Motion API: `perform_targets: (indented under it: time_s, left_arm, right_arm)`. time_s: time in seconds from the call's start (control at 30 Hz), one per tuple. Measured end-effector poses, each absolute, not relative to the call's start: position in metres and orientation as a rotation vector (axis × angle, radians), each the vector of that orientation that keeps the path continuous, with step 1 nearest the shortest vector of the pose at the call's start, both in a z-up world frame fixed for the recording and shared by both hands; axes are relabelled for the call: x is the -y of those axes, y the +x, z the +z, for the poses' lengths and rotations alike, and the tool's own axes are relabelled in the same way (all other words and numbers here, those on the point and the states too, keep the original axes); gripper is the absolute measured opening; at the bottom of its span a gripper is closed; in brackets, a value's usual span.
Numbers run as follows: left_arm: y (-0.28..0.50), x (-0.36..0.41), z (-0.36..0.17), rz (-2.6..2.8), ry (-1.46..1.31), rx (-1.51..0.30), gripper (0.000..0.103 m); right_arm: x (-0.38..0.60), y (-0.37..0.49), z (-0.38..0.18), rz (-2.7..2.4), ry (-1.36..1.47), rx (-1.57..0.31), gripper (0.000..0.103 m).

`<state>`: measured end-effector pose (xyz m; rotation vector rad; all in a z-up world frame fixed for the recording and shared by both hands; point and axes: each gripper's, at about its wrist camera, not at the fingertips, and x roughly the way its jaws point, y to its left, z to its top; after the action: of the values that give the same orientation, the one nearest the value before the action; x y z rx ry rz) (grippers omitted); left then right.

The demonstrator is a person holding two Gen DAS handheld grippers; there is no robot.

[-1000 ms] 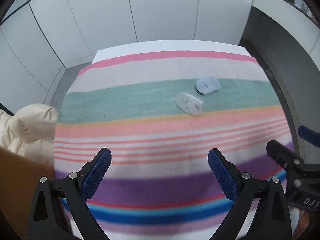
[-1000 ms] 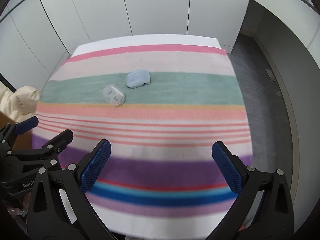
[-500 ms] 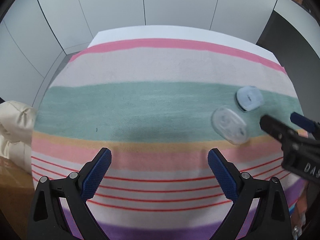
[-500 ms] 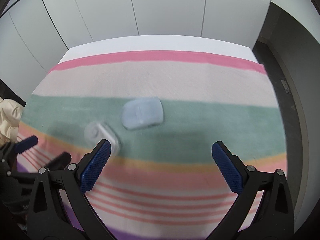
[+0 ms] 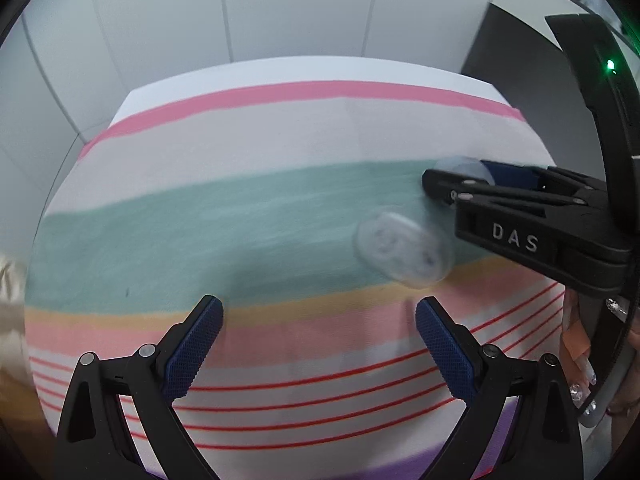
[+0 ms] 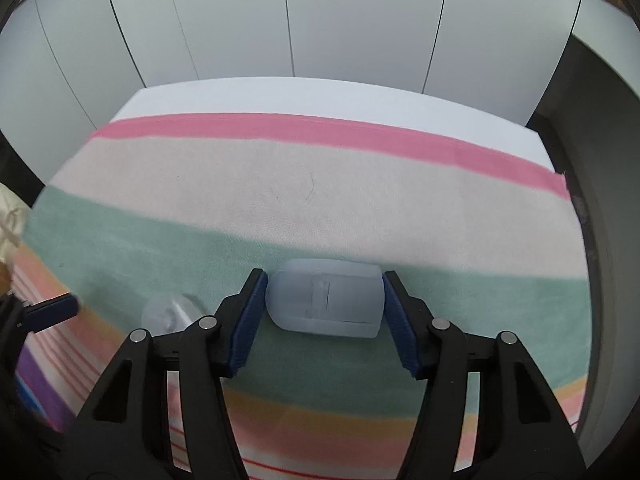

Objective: Organize objects
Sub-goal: 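Grasp the pale blue case with the right tool while the left tool grasps the clear lens case, then carry the blue case with the right tool while the left tool carries the lens case over the box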

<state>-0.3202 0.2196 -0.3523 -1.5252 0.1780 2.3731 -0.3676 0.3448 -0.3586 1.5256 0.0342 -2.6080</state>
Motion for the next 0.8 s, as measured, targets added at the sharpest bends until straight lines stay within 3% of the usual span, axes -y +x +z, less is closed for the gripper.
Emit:
perform_targets:
  time_s: [0.33, 0.43, 0.47, 0.8]
  left_arm:
    - [-0.332, -0.267, -0.356, 2.381, -1.465, -0.274, 0.096]
    - [-0.331, -0.275, -0.355, 2.412, -1.412, -0.279, 0.062]
    - [-0.331, -0.276, -0.352, 2.426, -1.406, -0.284, 0.059]
    - [-0.339, -0.261, -0.339, 2.458, -1.501, -0.189, 0.058]
  right_arm:
    - [-0.387, -0.342, -0.36, -2.655, 1.594, 0.027, 0.06]
    - [-0.387, -0.338, -0.362, -2.655, 1.602, 0.006, 0.06]
    - [-0.386, -0.336, -0.363, -2.657, 1.604, -0.006, 0.06]
    - [-0.383, -0.33, -0.359, -2.645, 1.615, -0.023, 0.06]
